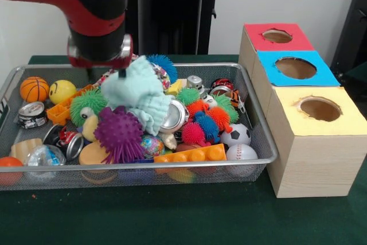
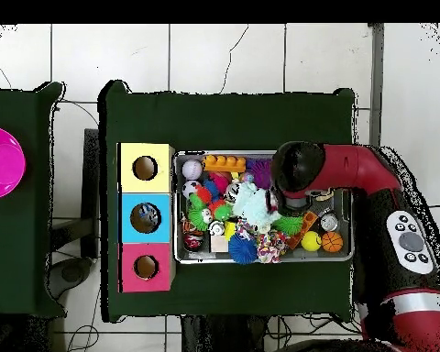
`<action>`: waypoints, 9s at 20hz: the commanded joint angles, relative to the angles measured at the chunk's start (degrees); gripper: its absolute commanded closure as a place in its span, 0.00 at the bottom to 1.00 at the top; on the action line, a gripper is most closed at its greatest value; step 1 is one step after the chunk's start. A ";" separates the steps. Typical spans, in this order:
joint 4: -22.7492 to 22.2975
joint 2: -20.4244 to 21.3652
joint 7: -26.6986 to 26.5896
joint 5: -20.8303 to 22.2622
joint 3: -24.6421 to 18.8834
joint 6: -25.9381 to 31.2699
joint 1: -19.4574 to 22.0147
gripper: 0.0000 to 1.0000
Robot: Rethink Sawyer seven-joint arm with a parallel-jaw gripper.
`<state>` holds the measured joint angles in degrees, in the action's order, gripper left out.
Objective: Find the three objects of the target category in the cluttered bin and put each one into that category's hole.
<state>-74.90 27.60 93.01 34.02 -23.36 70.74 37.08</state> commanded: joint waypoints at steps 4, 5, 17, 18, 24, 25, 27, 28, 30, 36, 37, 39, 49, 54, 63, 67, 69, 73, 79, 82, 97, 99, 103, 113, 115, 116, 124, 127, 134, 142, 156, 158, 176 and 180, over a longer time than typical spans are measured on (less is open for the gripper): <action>-5.16 1.77 -9.30 6.56 -0.97 -17.51 3.33 0.00; -5.16 2.09 -10.72 6.83 -0.58 -17.92 3.40 0.00; 2.05 1.04 -16.95 12.25 -2.50 -23.84 3.09 0.00; 1.76 0.93 -16.38 12.00 -3.01 -24.83 3.55 0.00; -1.15 -0.15 -12.30 13.07 -4.41 -34.59 6.19 0.00; -1.46 -0.49 -12.28 13.41 -4.40 -35.65 6.56 0.00; -1.64 -1.33 -12.29 14.03 -4.36 -37.57 7.12 0.00; -2.15 -1.38 -12.26 14.20 -4.27 -38.50 7.52 0.00; -2.20 -2.15 -11.86 14.65 -3.99 -40.55 7.77 0.00; -2.98 -3.42 -11.35 13.87 -4.05 -43.94 8.67 0.00; -2.95 -3.90 -11.45 13.43 -4.16 -43.79 8.82 0.00; -2.94 -4.57 -11.17 12.32 -4.39 -43.26 8.94 0.00; -3.93 -2.58 -9.10 5.84 -4.00 -32.98 7.02 0.00; -3.63 -1.91 -8.58 4.90 -3.61 -31.31 6.11 0.00; -5.65 -1.19 -5.50 2.42 -3.16 -31.06 5.23 0.00; -5.43 -1.35 -5.21 3.02 -2.01 -31.53 4.16 0.00; -4.66 -1.46 -6.40 4.81 -0.50 -31.16 3.33 0.00; -2.07 -1.97 -8.88 7.99 2.54 -28.81 1.38 0.00; -0.91 -2.20 -10.01 10.06 5.79 -26.53 -0.54 0.00; -0.65 -2.20 -10.22 10.63 6.55 -25.52 -0.95 0.00; 1.61 -1.60 -12.28 16.08 6.93 -30.99 -0.71 0.00; 1.11 -1.38 -11.74 16.64 6.54 -32.73 -0.38 0.00; 1.20 -3.22 -9.87 17.39 6.12 -35.41 0.82 0.00; 1.94 -9.81 -7.31 14.61 4.72 -35.45 3.87 0.00; 2.10 -10.42 -7.46 13.89 4.48 -34.40 4.28 0.00; 2.27 -10.74 -7.51 13.75 4.30 -34.29 4.48 0.00; 0.02 -9.75 -7.91 11.60 2.73 -33.93 5.87 0.00; -0.37 -8.44 -8.48 10.48 2.42 -32.37 5.53 0.00; -2.58 -4.10 -10.79 11.53 -1.33 -40.16 6.68 0.00; -6.37 -1.99 -6.60 13.65 -3.72 -50.49 8.73 0.00; -4.89 -6.78 -4.82 1.46 -2.58 -33.37 8.72 0.00; -4.51 -7.23 -5.11 0.22 -2.24 -31.24 8.43 0.00; 0.41 -11.36 -1.80 15.38 5.52 -49.31 2.63 0.00; 0.75 -10.29 -2.56 16.40 5.80 -48.64 1.81 0.00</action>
<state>-75.89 19.30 93.01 47.40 -18.71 21.87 39.68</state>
